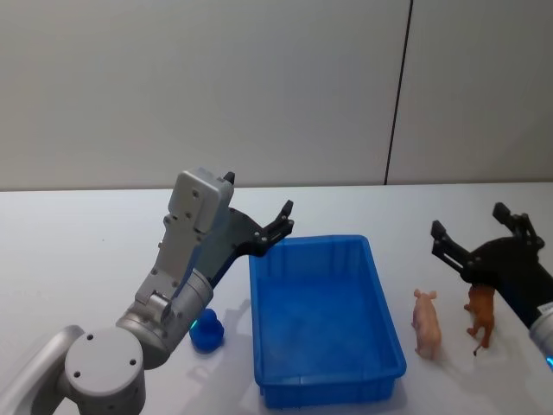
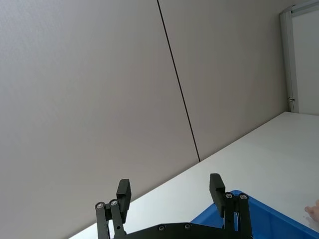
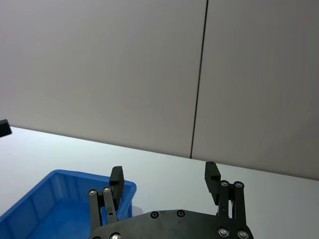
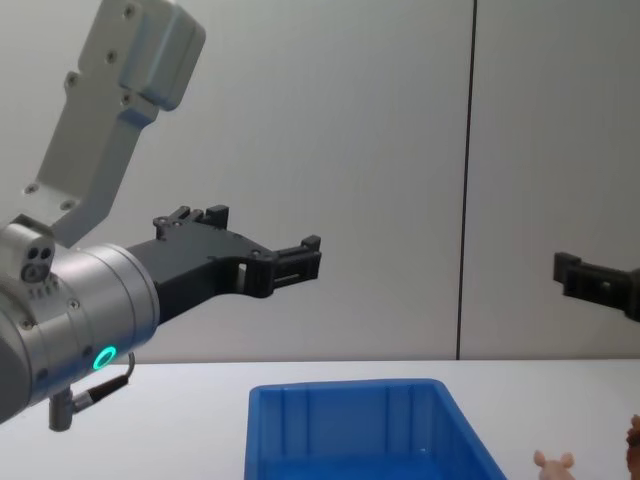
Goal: Pick up the two dolls from the table and place them into the box.
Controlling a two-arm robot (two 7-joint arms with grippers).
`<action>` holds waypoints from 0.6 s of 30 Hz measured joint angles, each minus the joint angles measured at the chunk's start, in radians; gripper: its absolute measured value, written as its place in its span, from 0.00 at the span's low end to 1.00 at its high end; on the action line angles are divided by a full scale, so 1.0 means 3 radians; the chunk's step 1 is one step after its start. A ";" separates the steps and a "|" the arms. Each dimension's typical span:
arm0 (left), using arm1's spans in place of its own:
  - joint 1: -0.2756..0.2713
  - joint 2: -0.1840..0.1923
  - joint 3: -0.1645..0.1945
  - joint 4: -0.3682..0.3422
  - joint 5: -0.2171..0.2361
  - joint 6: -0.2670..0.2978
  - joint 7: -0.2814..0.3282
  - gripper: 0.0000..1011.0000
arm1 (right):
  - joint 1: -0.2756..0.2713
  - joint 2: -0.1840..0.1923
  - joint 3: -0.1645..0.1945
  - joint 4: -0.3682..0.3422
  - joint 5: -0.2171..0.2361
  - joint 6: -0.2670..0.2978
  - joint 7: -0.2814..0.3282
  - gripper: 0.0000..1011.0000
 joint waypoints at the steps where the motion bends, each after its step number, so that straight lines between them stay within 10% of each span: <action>1: 0.0000 0.0000 0.0000 0.0000 0.0000 0.0000 0.0000 0.99 | -0.0007 0.0005 0.0004 -0.0002 0.0000 0.0002 -0.0009 0.99; 18: 0.0000 0.0000 0.0000 0.0000 0.0000 0.0000 0.0000 0.99 | -0.0227 0.0215 0.0199 -0.0015 0.0078 0.0242 -0.0422 0.99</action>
